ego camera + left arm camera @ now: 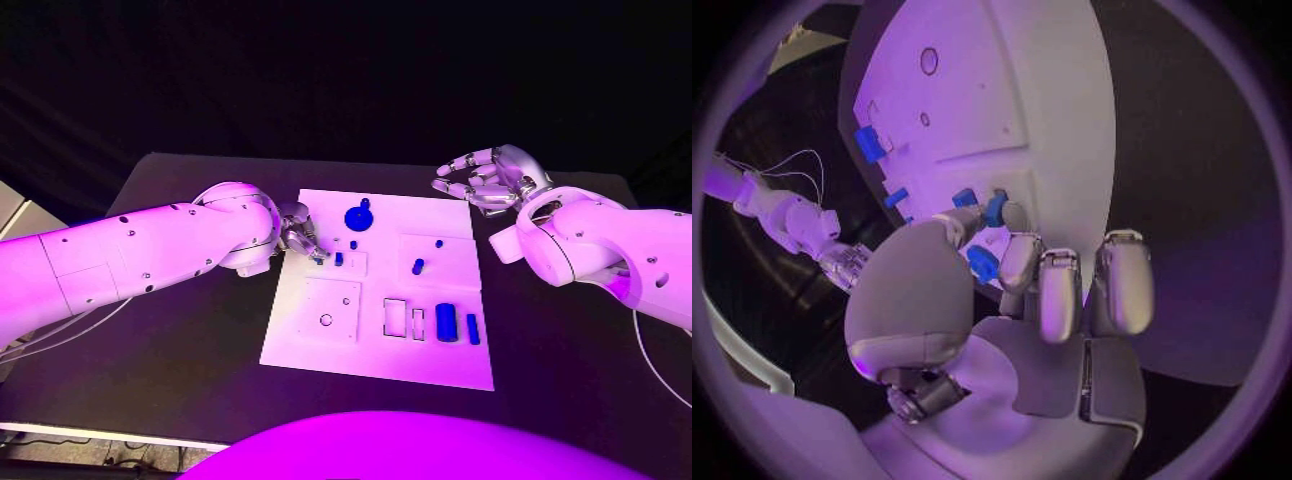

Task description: Assemble the parts on the task board

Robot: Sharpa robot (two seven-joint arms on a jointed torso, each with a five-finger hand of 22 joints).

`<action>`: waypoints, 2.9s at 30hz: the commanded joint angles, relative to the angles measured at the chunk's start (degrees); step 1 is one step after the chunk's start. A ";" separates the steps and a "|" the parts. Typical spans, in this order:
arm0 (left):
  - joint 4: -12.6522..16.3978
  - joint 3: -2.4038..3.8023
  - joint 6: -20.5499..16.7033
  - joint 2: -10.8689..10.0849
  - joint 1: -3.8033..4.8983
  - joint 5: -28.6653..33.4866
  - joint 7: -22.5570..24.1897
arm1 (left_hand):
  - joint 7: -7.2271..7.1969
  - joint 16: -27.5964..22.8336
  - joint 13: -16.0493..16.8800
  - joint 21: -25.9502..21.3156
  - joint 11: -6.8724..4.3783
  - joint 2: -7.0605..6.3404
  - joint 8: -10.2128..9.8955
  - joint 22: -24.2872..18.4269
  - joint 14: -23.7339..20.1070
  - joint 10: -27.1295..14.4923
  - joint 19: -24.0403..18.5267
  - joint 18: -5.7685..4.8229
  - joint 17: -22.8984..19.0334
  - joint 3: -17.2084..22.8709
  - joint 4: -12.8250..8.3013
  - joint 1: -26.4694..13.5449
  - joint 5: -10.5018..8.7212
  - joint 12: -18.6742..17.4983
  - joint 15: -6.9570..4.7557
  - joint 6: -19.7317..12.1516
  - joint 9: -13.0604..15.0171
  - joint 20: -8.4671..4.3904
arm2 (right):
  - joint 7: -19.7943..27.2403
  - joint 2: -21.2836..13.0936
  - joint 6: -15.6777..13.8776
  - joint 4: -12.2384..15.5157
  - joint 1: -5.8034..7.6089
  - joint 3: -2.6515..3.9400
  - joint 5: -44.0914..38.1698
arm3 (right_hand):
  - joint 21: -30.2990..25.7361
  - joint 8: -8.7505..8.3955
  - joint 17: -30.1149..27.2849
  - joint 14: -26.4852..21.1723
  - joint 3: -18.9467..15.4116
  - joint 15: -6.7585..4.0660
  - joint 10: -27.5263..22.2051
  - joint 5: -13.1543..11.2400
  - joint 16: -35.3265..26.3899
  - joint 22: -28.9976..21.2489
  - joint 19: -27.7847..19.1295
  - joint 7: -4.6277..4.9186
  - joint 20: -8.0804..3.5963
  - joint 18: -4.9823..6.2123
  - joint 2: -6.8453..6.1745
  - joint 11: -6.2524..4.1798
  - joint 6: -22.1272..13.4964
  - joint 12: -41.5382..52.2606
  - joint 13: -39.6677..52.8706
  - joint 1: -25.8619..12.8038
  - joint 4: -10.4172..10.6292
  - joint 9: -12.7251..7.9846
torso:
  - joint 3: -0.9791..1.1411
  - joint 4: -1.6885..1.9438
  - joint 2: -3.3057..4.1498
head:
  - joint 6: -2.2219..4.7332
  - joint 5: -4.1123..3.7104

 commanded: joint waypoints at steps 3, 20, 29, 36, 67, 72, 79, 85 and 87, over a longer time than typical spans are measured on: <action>0.27 -0.25 -0.16 0.19 -0.37 0.71 -0.13 | 0.00 -0.04 0.12 -0.31 -0.02 -0.04 -0.18 2.29 4.75 -0.33 -0.34 -0.94 9.94 -0.51 0.11 0.52 -0.23 -0.10 -0.17 0.32 -0.09 0.13 | 0.72 0.02 0.75 0.05 -0.04 0.01 -0.41 | -0.22 0.26 11.23 5.02 0.33 0.12 0.51 0.25 -0.31 11.46 3.33 0.05 0.22 0.98 0.09 0.45 -0.52 -0.29 9.85 -0.69 0.02 -0.08 | 0.01 0.00 -0.01 | 0.01 -0.06; 0.73 -0.25 -0.43 0.05 -0.37 0.03 -0.25 | 0.06 -0.03 0.13 -0.29 0.06 -0.08 -0.25 2.38 4.75 -0.33 -0.25 -0.95 9.96 -2.67 0.28 -0.35 -0.28 -0.05 -0.08 0.33 -0.12 0.10 | 0.73 -0.08 0.71 0.11 -0.04 0.01 -0.42 | -0.22 0.26 11.23 5.02 0.33 0.12 0.51 0.25 -0.31 11.46 3.33 0.05 0.22 0.98 0.09 0.45 -0.52 -0.29 9.85 -0.69 0.02 -0.08 | 0.00 -0.01 -0.02 | 0.01 -0.14; 1.06 -0.24 -0.59 -0.22 -0.37 -0.66 -0.35 | -0.13 -0.01 0.20 -0.36 -0.11 0.26 -0.31 2.30 4.76 -0.33 -0.33 -0.93 9.99 -3.27 -0.03 1.72 -0.10 0.02 -0.21 0.27 -0.13 0.12 | 0.71 -0.12 0.75 0.12 -0.04 0.01 -0.42 | -0.22 0.26 11.23 5.02 0.33 0.12 0.51 0.25 -0.31 11.46 3.33 0.05 0.22 0.98 0.09 0.45 -0.52 -0.29 9.85 -0.69 0.02 -0.08 | -0.02 0.02 0.00 | 0.01 -0.18; 1.20 -0.22 -0.70 -0.32 -0.36 -0.97 -0.39 | -0.18 0.01 0.33 -0.34 -0.16 0.61 -0.31 2.35 4.77 -0.28 -0.28 -0.95 10.03 -3.37 -0.02 2.73 -0.24 0.13 -0.25 0.30 -0.14 0.14 | 0.70 -0.12 0.76 0.12 -0.04 0.01 -0.43 | -0.22 0.26 11.23 5.02 0.33 0.12 0.51 0.25 -0.31 11.46 3.33 0.05 0.22 0.98 0.09 0.45 -0.52 -0.29 9.85 -0.69 0.02 -0.08 | -0.02 0.00 -0.01 | 0.01 -0.19; 0.47 -0.21 -0.25 -0.17 -0.36 -1.59 -0.85 | 0.14 -0.14 -0.10 -0.51 0.12 0.06 -0.59 2.20 4.69 -0.59 -0.44 -0.89 9.71 -7.12 0.45 1.59 -0.85 -0.14 -0.05 0.21 -0.33 0.17 | 0.69 -0.11 0.79 0.03 -0.05 0.01 -0.43 | -0.30 0.36 11.25 5.03 0.44 0.11 0.51 0.23 -0.31 11.42 3.31 0.05 0.20 1.00 0.06 0.44 -0.59 -0.29 9.83 -0.90 0.01 -0.11 | -0.02 0.01 0.00 | 0.01 -0.28; 0.54 -0.21 -0.44 -0.11 -0.36 -1.69 -0.85 | 0.14 -0.14 -0.07 -0.51 0.13 0.08 -0.61 2.19 4.69 -0.58 -0.45 -0.88 9.72 -7.37 0.45 1.48 -0.92 -0.12 -0.04 0.21 -0.34 0.17 | 0.71 -0.10 0.76 0.03 -0.05 0.01 -0.43 | -0.30 0.36 11.25 5.03 0.44 0.11 0.51 0.23 -0.31 11.42 3.31 0.05 0.20 1.00 0.06 0.44 -0.59 -0.29 9.83 -0.90 0.01 -0.11 | 0.02 -0.02 -0.02 | 0.01 -0.28; 0.55 -0.20 -0.94 -0.03 -0.36 -1.94 -0.79 | 0.14 -0.11 -0.03 -0.48 0.12 0.13 -0.62 2.24 4.70 -0.57 -0.40 -0.90 9.77 -7.51 0.45 1.42 -0.96 -0.08 -0.04 0.23 -0.35 0.17 | 0.71 -0.11 0.77 0.04 -0.05 0.01 -0.43 | -0.30 0.36 11.25 5.03 0.44 0.11 0.51 0.23 -0.31 11.42 3.31 0.05 0.20 1.00 0.06 0.44 -0.59 -0.29 9.83 -0.90 0.01 -0.11 | -0.01 -0.03 -0.02 | 0.01 -0.36; 0.58 -0.19 -1.22 -0.06 -0.36 -2.17 -0.73 | 0.09 -0.07 0.00 -0.50 0.09 0.35 -0.61 2.22 4.72 -0.54 -0.42 -0.89 9.86 -7.60 0.40 1.50 -0.95 -0.05 -0.04 0.27 -0.36 0.16 | 0.69 -0.13 0.79 0.03 -0.06 0.01 -0.43 | -0.30 0.36 11.25 5.03 0.44 0.11 0.51 0.23 -0.31 11.42 3.31 0.05 0.20 1.00 0.06 0.44 -0.59 -0.29 9.83 -0.90 0.01 -0.11 | -0.02 0.00 -0.01 | 0.01 -0.38; 0.62 -0.18 -1.33 -0.08 -0.36 -2.20 -0.72 | 0.06 -0.07 0.01 -0.49 0.07 0.56 -0.60 2.24 4.73 -0.53 -0.39 -0.90 9.86 -7.63 0.39 1.62 -0.92 -0.03 -0.06 0.30 -0.36 0.16 | 0.69 -0.13 0.79 0.03 -0.06 0.01 -0.43 | -0.30 0.36 11.24 5.03 0.44 0.11 0.51 0.23 -0.32 11.42 3.31 0.05 0.20 1.00 0.06 0.44 -0.59 -0.29 9.83 -0.91 0.01 -0.11 | -0.02 0.01 -0.01 | 0.01 -0.38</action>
